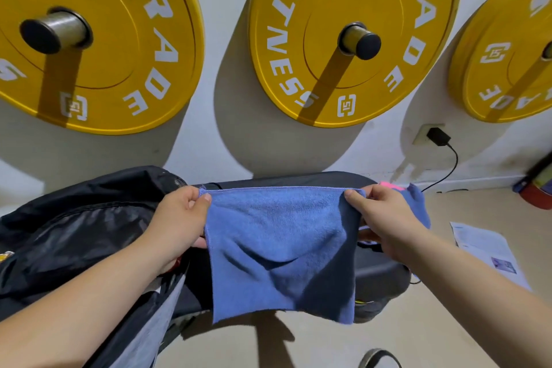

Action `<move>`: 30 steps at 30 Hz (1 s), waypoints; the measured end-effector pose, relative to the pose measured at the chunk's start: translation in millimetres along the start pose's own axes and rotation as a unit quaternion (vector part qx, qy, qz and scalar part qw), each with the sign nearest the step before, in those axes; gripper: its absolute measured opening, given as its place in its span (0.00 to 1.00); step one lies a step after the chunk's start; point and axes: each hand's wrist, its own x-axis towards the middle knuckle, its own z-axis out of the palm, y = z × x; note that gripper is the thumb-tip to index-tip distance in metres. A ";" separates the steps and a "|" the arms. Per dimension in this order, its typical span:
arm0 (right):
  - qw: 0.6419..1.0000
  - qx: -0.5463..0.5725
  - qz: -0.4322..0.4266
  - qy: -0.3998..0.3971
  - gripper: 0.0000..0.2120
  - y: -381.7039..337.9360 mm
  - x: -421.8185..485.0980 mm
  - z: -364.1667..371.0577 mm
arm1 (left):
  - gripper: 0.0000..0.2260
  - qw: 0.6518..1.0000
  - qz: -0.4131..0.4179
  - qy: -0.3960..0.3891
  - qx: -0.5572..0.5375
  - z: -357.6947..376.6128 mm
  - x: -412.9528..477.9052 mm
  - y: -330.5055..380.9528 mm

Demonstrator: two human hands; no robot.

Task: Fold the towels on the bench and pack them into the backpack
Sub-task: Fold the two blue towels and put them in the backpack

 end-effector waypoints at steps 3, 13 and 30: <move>0.999 0.021 0.005 -0.025 0.11 -6.8 -7.7 11.5 | 0.10 1.000 -0.011 0.001 -0.019 9.1 -5.9 8.5; 0.981 0.035 -0.037 -0.189 0.12 -21.4 -50.9 65.6 | 0.08 0.992 0.096 -0.080 0.009 59.6 -50.0 30.3; 0.976 0.072 -0.015 -0.203 0.10 -33.6 -59.4 64.4 | 0.09 0.971 0.200 -0.073 0.111 58.6 -50.0 24.9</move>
